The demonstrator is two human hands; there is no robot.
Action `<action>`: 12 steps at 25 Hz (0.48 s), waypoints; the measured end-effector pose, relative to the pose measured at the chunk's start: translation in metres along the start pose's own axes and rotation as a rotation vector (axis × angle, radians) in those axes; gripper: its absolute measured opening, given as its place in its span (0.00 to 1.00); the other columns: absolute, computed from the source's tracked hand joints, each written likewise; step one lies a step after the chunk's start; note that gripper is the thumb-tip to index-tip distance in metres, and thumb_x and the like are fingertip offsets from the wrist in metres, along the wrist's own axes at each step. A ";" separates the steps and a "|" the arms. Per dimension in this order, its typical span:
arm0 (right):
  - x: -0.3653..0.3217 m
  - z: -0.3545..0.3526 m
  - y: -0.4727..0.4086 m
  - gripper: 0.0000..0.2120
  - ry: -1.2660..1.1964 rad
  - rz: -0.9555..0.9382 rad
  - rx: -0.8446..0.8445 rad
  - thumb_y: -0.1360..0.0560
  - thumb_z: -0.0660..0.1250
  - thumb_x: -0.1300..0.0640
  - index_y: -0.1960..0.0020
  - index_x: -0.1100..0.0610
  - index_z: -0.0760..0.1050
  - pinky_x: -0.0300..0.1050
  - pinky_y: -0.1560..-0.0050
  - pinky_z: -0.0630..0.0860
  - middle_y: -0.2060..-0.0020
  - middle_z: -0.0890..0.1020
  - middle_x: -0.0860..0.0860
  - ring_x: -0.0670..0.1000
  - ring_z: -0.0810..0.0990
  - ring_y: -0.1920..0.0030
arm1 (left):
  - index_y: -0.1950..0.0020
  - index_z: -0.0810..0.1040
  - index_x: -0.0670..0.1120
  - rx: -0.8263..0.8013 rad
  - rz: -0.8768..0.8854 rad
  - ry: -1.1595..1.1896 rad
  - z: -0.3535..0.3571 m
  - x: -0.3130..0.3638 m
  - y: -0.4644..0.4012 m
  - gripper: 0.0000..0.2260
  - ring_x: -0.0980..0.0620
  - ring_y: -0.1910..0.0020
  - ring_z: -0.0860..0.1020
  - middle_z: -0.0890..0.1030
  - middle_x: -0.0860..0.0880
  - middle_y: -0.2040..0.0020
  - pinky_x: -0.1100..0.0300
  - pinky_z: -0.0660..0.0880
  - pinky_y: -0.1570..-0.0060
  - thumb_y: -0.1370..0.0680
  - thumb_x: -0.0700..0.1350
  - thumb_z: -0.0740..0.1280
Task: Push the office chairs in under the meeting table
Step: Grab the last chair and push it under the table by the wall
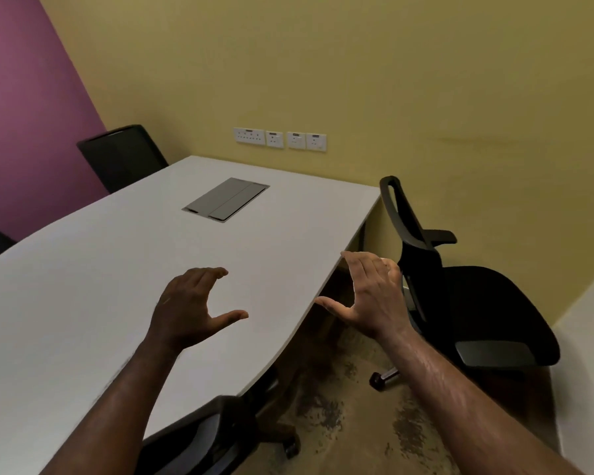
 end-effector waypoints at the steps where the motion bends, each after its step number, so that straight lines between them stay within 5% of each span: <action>1: 0.014 -0.001 -0.004 0.41 0.015 0.024 0.000 0.32 0.57 0.25 0.32 0.55 0.64 0.58 0.37 0.60 0.39 0.74 0.52 0.52 0.69 0.38 | 0.38 0.73 0.50 -0.009 0.018 0.003 0.009 0.005 -0.015 0.36 0.51 0.42 0.75 0.79 0.51 0.42 0.50 0.72 0.45 0.35 0.74 0.63; 12: 0.133 0.007 -0.028 0.38 0.127 0.299 -0.003 0.30 0.59 0.30 0.31 0.57 0.63 0.60 0.37 0.64 0.37 0.73 0.55 0.55 0.69 0.36 | 0.35 0.69 0.51 -0.138 0.202 0.107 0.109 0.070 -0.148 0.37 0.51 0.40 0.73 0.76 0.52 0.39 0.50 0.69 0.42 0.34 0.75 0.62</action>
Point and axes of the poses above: each hand's wrist, its own y-axis away from the middle knuckle, its own z-axis out of the palm, x = y × z, the point moved 7 cm from there along -y, towards the middle knuckle
